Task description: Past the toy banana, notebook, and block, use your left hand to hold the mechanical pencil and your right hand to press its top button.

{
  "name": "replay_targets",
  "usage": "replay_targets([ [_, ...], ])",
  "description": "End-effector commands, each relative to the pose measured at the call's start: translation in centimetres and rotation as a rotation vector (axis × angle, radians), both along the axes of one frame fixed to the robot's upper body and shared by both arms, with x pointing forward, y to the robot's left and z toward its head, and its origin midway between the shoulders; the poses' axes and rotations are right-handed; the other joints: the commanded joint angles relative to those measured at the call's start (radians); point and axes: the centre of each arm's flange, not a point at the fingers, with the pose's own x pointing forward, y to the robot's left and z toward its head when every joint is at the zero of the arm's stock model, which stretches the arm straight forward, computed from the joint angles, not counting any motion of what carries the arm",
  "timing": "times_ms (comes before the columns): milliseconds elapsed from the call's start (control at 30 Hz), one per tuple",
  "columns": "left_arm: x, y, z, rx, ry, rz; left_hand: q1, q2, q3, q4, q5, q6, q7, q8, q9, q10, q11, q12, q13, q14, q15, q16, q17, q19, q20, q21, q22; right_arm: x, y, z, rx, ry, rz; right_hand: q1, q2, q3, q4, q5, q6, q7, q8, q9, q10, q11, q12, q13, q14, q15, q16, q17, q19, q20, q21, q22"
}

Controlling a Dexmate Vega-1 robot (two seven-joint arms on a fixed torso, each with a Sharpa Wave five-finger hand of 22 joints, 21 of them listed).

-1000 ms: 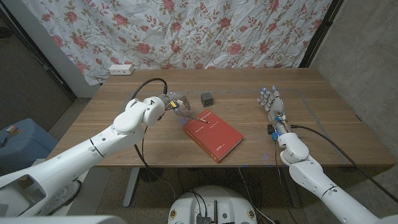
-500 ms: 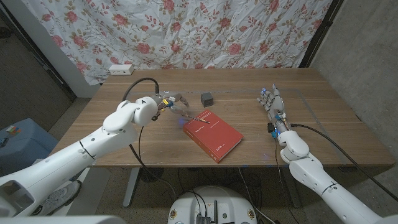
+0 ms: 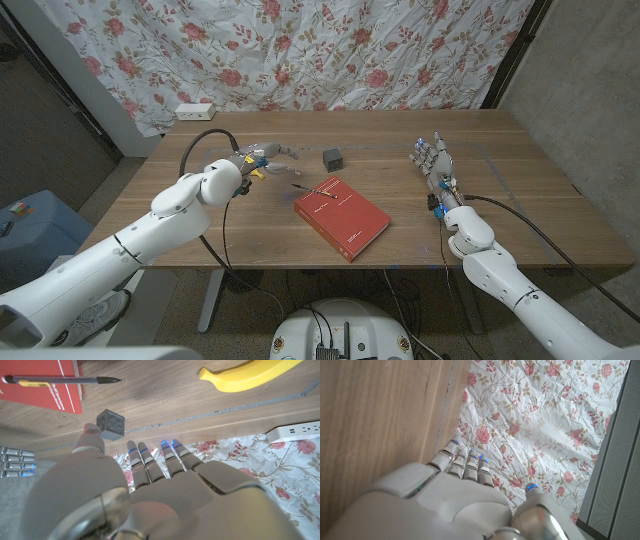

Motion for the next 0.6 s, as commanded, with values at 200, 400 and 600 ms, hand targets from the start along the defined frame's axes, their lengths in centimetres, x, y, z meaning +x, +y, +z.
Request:
replay_targets([
  [200,1.7,2.9,-1.1,-0.338,-0.038,-0.051,-0.027,0.007,0.006,0.004,0.0,-0.025,0.008,-0.003,-0.003,-0.034,0.002,-0.003,0.002,-0.015,-0.109,-0.001,0.001,-0.004,-0.031,0.006,0.002,0.3,0.5,0.5,0.029,-0.005,0.045,-0.008,-0.006,0.004,0.006,0.0,0.007,-0.012,0.006,0.001,0.015,-0.001,0.006,-0.001,0.01,-0.005,0.004,0.003,0.006,-0.006,0.003,0.001],
  [400,2.3,3.2,-1.8,-0.401,-0.048,-0.062,-0.049,0.034,0.013,0.016,-0.001,-0.037,0.018,-0.003,-0.004,-0.043,0.008,0.002,0.002,-0.019,-0.101,0.001,0.004,-0.005,-0.028,0.006,0.002,0.2,0.9,0.7,0.016,-0.012,0.04,-0.009,-0.007,0.003,0.007,0.0,0.006,-0.018,0.005,0.001,0.019,-0.001,0.006,-0.001,0.013,-0.008,0.005,0.003,0.008,-0.007,0.003,0.001],
  [600,3.1,3.7,-2.7,-0.497,-0.085,-0.072,-0.068,0.058,0.021,0.024,-0.001,-0.047,0.033,-0.003,-0.005,-0.042,0.02,0.007,0.002,-0.013,-0.094,0.005,0.004,0.006,-0.025,0.01,0.002,0.3,1.1,1.2,0.049,-0.029,0.052,-0.01,-0.006,0.003,0.007,0.0,0.007,-0.02,0.005,0.001,0.021,-0.002,0.006,-0.001,0.015,-0.01,0.005,0.003,0.009,-0.007,0.003,0.001],
])
